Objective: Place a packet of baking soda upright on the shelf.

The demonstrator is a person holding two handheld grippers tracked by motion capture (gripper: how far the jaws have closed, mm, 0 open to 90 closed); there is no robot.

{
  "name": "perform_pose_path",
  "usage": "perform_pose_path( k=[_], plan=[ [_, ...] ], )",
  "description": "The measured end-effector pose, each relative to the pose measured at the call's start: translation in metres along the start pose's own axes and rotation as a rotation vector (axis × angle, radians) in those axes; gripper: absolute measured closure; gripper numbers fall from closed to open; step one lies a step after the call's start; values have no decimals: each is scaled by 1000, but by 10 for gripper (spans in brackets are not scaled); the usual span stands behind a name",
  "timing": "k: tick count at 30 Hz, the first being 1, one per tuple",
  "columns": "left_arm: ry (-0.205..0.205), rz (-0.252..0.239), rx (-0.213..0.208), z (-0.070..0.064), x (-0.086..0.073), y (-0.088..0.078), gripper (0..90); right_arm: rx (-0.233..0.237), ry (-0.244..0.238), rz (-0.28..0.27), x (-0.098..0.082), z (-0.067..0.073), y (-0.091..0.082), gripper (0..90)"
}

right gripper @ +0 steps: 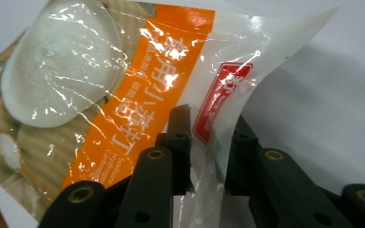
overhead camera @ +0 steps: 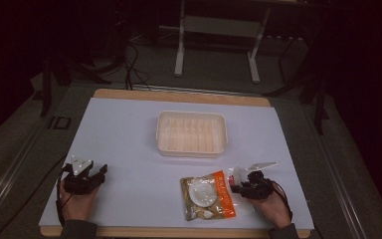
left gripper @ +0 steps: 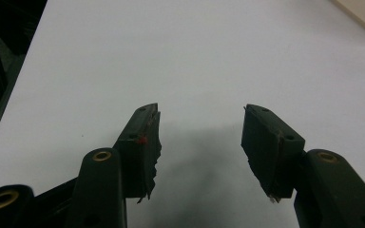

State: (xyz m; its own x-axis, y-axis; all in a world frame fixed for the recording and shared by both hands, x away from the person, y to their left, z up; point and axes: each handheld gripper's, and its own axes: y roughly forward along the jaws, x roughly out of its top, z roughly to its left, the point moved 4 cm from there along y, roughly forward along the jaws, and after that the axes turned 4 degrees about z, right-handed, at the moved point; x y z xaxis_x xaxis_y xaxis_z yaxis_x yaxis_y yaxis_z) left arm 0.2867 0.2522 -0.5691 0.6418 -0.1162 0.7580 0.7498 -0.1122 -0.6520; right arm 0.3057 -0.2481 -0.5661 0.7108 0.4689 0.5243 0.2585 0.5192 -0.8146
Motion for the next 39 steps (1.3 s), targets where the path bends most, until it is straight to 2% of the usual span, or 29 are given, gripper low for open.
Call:
perform_pose_path(
  k=[5, 7, 9, 17, 24, 30, 33, 38, 39],
  plan=[
    [-1, 0, 2, 0, 0, 0, 470, -46, 19, 25, 2, 3, 1, 825],
    [1, 2, 1, 0, 0, 0, 470, -43, 89, 35, 4, 2, 1, 890],
    [2, 2, 0, 0, 0, 0, 470, -23, 149, 40, 4, 1, 1, 898],
    [1, 2, -1, -1, 0, 1, 470, -44, 121, 50, 11, 6, -6, 900],
    [6, 8, 2, 0, -1, 2, 469, 20, 128, 4, 23, 10, -25, 900],
    [2, 1, 4, 1, -1, -1, 470, 60, 108, -41, 39, 22, -44, 900],
    [-6, -3, 6, 2, -1, -1, 470, 94, 102, -71, 47, 30, -51, 900],
    [-6, 2, 9, 2, -1, 0, 470, 193, 78, -116, 60, 43, -61, 900],
    [-6, 2, 9, 2, -1, 0, 470, 193, 78, -116, 60, 43, -61, 900]
  ],
)
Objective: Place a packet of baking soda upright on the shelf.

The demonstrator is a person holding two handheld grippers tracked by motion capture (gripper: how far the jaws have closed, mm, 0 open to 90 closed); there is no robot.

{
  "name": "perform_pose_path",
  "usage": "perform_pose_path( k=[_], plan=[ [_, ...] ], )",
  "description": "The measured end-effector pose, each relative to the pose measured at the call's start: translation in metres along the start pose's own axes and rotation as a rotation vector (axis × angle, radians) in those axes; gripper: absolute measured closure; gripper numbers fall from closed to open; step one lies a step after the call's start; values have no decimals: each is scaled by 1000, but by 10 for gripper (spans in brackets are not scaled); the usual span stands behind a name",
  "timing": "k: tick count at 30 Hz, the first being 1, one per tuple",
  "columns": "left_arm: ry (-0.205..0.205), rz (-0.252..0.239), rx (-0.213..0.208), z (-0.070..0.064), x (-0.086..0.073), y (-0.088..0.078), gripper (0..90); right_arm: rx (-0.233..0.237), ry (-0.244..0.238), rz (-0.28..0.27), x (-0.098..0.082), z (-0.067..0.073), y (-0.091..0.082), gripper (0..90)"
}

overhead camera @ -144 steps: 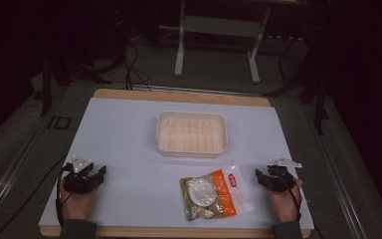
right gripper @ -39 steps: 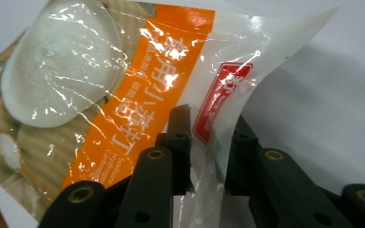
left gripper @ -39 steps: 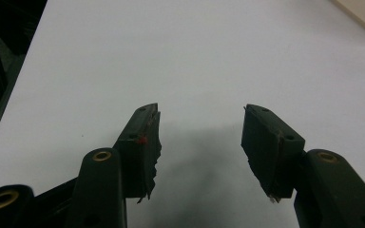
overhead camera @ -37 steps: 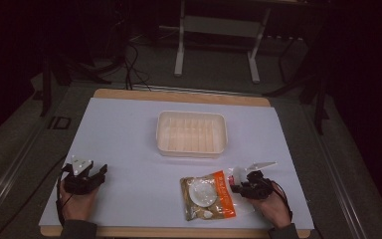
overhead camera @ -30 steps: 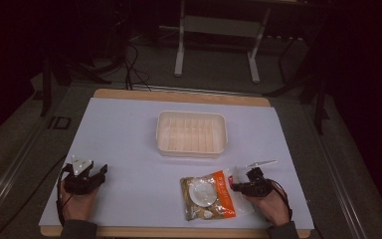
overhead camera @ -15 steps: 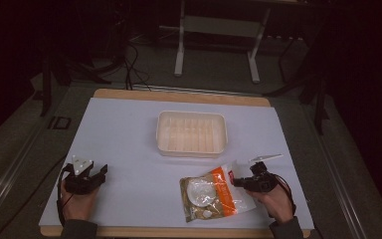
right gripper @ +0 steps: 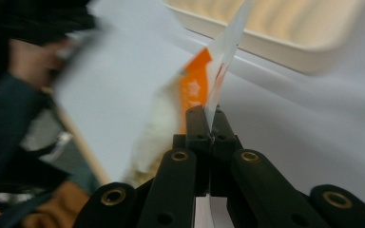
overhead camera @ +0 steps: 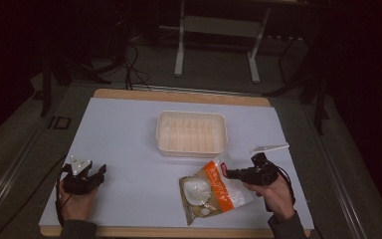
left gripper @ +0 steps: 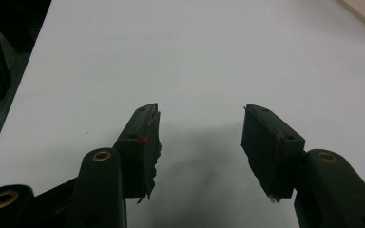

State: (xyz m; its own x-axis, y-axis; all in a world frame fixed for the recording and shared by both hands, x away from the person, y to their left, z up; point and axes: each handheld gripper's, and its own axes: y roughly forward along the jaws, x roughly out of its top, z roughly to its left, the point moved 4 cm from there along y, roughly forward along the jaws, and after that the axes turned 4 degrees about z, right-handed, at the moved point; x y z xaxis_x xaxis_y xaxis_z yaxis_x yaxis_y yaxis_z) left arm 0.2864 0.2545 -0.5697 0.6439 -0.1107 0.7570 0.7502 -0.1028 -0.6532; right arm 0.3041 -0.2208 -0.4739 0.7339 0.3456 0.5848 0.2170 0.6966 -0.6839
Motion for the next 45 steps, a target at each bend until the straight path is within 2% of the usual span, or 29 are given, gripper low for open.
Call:
perform_pose_path(
  k=[1, 2, 4, 7, 11, 15, 19, 25, 37, 45],
  plan=[
    [1, -1, 0, 0, 0, 0, 470, 25, -6, -16, 2, 4, -2, 900],
    [0, -1, 0, 0, 0, 0, 469, 76, -25, -34, 6, 13, -5, 900],
    [0, 0, 0, 0, 0, 0, 469, 112, -39, -45, 10, 22, -7, 900],
    [-2, -2, 1, 0, 0, 0, 470, 146, -71, -64, 16, 35, -11, 900],
    [-7, -5, 0, 1, 0, -1, 470, 158, -103, -100, 26, 50, -17, 900],
    [-7, -5, -1, 1, 0, 0, 470, 143, -114, -123, 35, 56, -22, 900],
    [-12, -3, 0, 1, 0, 0, 470, 117, -93, -160, 43, 53, -28, 900],
    [-17, 0, 2, 1, 0, 1, 470, 128, -52, -224, 53, 47, -38, 900],
    [-4, -5, 30, 3, 0, 2, 469, 82, -26, -302, 74, 45, -55, 900],
    [17, -9, 59, 2, -1, 4, 469, 60, -31, -326, 91, 47, -57, 900]
  ],
)
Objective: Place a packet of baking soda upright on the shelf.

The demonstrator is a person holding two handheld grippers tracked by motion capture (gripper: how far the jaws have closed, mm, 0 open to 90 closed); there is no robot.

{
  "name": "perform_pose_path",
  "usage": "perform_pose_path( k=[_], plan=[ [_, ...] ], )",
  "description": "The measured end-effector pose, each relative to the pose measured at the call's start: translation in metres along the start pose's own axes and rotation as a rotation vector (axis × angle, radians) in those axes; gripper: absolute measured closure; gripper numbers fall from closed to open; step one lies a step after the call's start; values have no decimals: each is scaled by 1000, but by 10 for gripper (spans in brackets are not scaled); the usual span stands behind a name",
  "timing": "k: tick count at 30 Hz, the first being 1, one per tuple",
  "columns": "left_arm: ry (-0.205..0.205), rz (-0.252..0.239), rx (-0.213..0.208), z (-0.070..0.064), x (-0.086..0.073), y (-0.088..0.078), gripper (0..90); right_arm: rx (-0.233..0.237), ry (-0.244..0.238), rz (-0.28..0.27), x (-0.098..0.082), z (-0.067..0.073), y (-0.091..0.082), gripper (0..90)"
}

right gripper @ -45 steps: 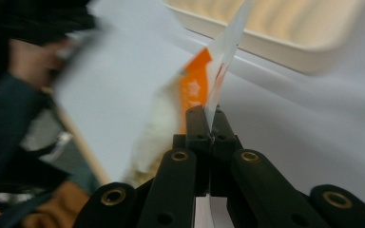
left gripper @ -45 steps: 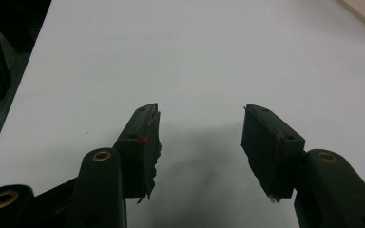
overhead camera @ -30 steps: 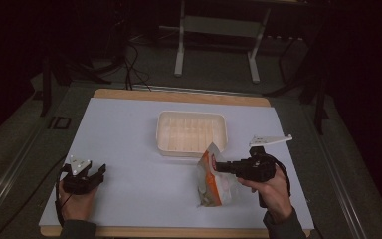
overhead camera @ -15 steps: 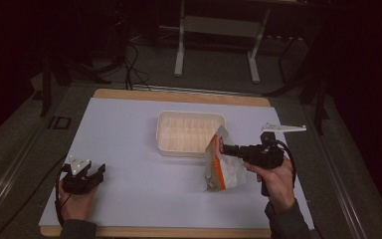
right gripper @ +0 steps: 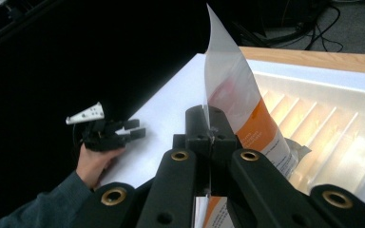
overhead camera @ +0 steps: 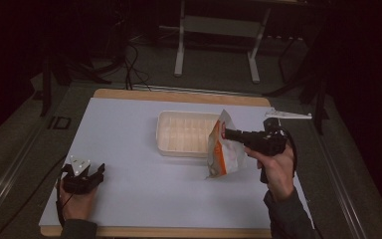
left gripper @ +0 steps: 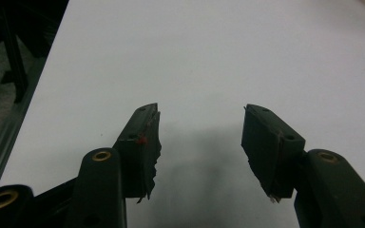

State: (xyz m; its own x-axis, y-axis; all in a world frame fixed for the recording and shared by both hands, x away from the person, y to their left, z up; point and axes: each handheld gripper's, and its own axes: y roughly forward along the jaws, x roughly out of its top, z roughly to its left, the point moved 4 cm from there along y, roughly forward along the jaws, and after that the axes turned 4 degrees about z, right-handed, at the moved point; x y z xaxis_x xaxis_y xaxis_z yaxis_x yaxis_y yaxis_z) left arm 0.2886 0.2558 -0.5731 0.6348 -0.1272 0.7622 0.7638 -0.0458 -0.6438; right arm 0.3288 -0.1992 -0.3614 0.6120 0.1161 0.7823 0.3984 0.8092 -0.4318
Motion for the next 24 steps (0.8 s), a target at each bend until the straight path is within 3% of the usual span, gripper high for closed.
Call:
perform_pose_path(
  k=[14, 24],
  plan=[
    [19, -1, 18, -2, 0, 0, 471, -30, -5, -33, 32, 0, 21, 900],
    [17, 0, 18, -2, 0, 0, 472, -50, -12, -49, 45, 1, 33, 900]
  ],
)
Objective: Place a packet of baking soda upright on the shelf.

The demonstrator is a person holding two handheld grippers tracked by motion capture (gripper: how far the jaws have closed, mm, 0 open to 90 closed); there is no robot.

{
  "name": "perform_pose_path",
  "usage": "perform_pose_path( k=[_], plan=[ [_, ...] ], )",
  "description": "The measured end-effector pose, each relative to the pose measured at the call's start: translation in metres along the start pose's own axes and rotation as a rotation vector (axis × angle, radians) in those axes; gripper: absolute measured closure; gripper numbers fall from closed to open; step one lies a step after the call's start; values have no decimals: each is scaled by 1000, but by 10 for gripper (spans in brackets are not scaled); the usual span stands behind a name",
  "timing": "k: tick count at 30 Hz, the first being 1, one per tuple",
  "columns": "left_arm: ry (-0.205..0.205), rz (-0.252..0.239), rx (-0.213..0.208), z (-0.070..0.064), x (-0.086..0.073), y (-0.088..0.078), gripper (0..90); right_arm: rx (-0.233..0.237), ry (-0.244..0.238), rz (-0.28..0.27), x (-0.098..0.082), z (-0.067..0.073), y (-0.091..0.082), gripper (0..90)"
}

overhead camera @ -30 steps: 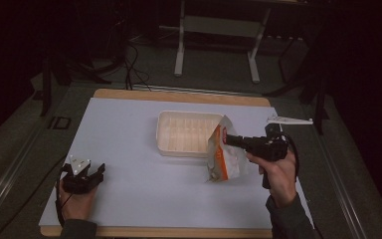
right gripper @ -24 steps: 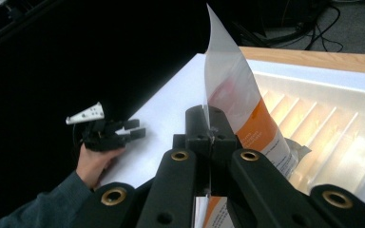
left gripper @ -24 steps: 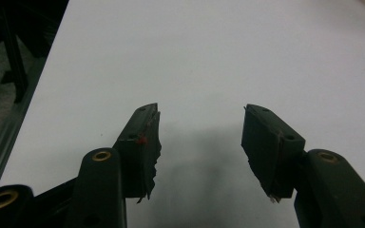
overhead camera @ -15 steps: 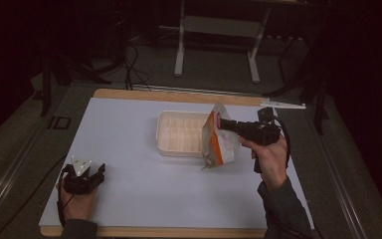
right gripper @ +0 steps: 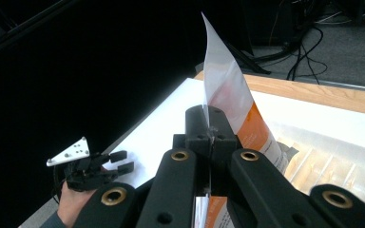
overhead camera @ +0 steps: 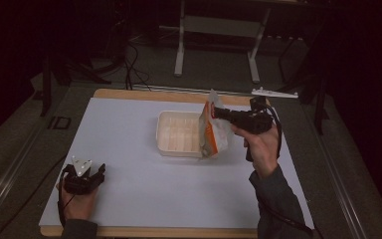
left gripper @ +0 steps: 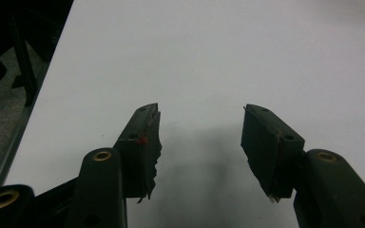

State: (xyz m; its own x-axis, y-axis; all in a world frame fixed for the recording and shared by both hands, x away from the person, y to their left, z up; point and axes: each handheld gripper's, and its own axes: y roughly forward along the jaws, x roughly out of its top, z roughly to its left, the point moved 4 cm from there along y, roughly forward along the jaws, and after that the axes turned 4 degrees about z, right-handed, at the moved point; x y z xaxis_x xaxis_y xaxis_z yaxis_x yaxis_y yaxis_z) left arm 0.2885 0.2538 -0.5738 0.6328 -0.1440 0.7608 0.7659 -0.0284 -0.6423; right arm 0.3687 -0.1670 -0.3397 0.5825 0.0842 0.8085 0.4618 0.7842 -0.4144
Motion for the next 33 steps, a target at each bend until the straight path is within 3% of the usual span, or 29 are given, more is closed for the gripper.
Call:
perform_pose_path(
  k=[17, 33],
  plan=[
    [-14, -5, -3, 1, 0, -1, 470, -41, -9, -20, 13, 4, 23, 900],
    [-23, -15, -9, 3, 0, -1, 468, -64, 30, -56, 20, 2, 48, 900]
  ],
)
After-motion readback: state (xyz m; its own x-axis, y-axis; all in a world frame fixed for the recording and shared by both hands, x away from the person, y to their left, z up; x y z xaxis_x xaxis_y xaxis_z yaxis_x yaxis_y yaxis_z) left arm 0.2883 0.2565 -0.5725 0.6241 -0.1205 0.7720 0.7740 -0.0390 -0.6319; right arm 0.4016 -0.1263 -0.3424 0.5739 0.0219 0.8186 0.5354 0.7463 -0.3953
